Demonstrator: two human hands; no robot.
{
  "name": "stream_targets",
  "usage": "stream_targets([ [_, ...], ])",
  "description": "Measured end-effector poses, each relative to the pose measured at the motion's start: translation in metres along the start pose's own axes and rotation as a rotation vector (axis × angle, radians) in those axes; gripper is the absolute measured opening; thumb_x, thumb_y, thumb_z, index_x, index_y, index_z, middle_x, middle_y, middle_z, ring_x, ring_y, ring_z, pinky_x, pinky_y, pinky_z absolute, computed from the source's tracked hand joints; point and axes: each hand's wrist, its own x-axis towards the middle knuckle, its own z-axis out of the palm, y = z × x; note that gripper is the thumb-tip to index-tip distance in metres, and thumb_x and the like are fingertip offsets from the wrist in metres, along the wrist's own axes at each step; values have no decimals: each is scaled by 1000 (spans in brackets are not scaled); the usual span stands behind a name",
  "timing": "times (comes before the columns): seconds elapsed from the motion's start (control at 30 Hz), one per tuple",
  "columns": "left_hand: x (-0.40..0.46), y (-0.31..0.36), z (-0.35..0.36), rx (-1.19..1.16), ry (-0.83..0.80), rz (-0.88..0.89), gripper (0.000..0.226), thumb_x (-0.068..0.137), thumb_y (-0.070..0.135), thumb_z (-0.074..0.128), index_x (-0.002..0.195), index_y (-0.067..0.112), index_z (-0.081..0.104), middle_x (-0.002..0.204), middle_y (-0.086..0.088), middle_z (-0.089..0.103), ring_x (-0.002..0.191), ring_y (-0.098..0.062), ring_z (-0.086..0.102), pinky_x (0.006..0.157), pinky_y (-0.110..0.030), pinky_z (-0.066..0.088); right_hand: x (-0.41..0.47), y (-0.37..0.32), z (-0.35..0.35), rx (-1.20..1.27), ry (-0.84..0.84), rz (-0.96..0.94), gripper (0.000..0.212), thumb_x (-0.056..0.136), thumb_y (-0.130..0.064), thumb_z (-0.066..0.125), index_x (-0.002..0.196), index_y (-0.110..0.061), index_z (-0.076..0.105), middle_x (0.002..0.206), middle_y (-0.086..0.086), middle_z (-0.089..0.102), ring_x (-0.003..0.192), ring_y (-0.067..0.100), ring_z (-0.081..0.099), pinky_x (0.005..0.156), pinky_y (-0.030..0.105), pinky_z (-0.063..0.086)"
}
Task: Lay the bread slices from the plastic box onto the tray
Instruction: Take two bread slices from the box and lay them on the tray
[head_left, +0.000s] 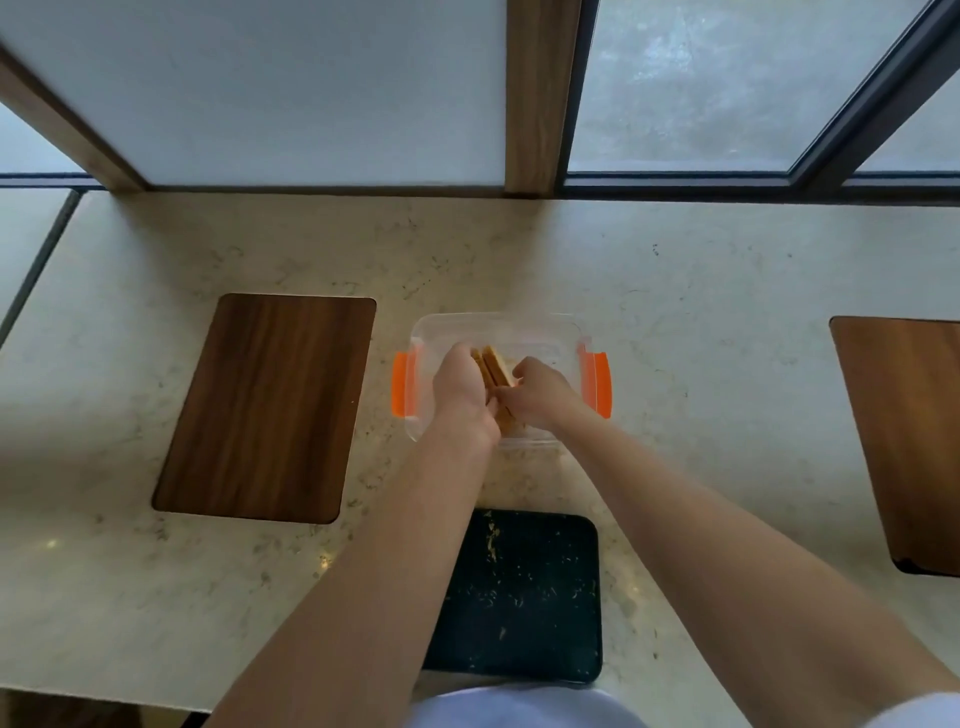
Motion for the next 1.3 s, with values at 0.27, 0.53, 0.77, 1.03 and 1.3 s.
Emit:
stream_targets([
  [0.27,0,-1,17,214,-58,-23,13,87,17,52,74,15,52,83,-8,49,80,-23,49,65,-32,46,-2,-1,-7,-66,9,-18,15,94,-24,52,96,-10,59,94,10,67,82,24,62,61,30,44],
  [0.53,1,3,16,246,-94,88,15,85,17,54,92,11,67,90,-7,65,82,-20,61,62,-34,50,-25,-15,-25,131,91,-25,22,94,-18,49,106,-8,64,98,12,72,88,25,69,77,36,58],
  [0.77,-37,1,-28,253,-267,313,25,86,14,71,107,8,60,101,-14,73,86,-22,75,65,-29,58,-109,-7,-39,355,92,-298,25,94,-24,59,117,-22,65,101,-10,73,88,1,68,74,21,56],
  [1.03,-85,-39,-102,529,-323,371,37,83,20,79,111,8,58,107,-17,68,99,-29,70,84,-45,60,-186,35,-3,537,-65,-364,20,94,-33,69,113,-29,67,100,-15,76,94,-1,71,82,25,61],
  [1.3,-83,-100,-164,621,-289,261,19,77,16,70,94,10,62,82,-6,71,75,-24,71,68,-36,60,-209,85,62,397,-126,-260,18,94,-43,64,108,-32,65,98,-14,74,88,0,70,77,23,59],
])
